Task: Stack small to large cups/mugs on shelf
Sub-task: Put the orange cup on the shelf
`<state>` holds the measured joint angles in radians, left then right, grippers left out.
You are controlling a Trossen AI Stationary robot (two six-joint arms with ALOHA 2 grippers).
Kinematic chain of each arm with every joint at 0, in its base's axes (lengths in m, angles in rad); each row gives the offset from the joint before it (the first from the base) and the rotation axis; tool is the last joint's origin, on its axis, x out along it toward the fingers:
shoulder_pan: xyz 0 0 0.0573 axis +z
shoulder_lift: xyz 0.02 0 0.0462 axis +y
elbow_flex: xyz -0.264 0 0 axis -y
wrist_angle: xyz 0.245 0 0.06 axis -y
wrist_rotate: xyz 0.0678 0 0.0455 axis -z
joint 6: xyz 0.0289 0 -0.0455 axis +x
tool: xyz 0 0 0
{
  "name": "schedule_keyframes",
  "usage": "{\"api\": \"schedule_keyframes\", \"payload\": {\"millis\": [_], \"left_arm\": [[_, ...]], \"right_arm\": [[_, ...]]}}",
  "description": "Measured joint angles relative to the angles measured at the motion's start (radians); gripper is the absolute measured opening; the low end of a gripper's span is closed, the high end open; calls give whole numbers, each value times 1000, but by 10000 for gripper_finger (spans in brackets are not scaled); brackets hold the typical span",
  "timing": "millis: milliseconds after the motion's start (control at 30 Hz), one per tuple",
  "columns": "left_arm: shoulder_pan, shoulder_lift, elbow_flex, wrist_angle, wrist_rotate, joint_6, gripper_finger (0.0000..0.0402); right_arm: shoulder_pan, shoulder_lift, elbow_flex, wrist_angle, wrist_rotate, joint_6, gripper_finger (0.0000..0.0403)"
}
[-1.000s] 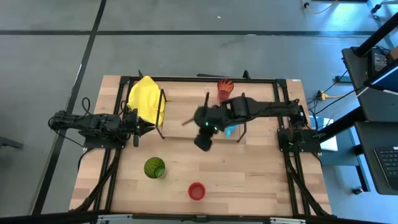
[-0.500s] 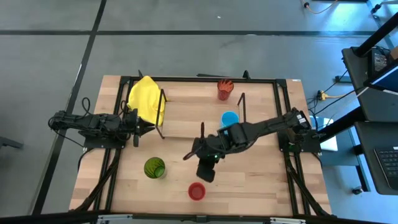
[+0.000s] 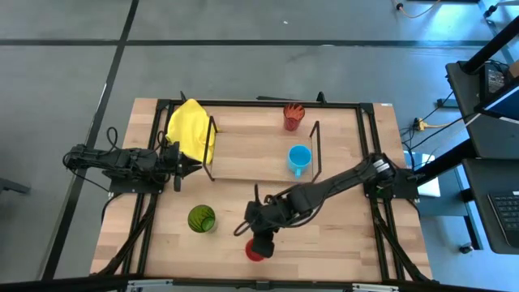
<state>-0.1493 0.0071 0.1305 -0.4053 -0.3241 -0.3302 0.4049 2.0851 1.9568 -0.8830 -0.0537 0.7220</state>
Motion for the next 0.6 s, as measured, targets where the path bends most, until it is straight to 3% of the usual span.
{"api": "schedule_keyframes", "payload": {"millis": [400,600], "left_arm": [[0,0,0,0,0,0,75],[0,0,0,0,0,0,75]], "right_arm": [[53,78,0,-4,0,32,139],[66,83,0,-4,59,37,139]]}}
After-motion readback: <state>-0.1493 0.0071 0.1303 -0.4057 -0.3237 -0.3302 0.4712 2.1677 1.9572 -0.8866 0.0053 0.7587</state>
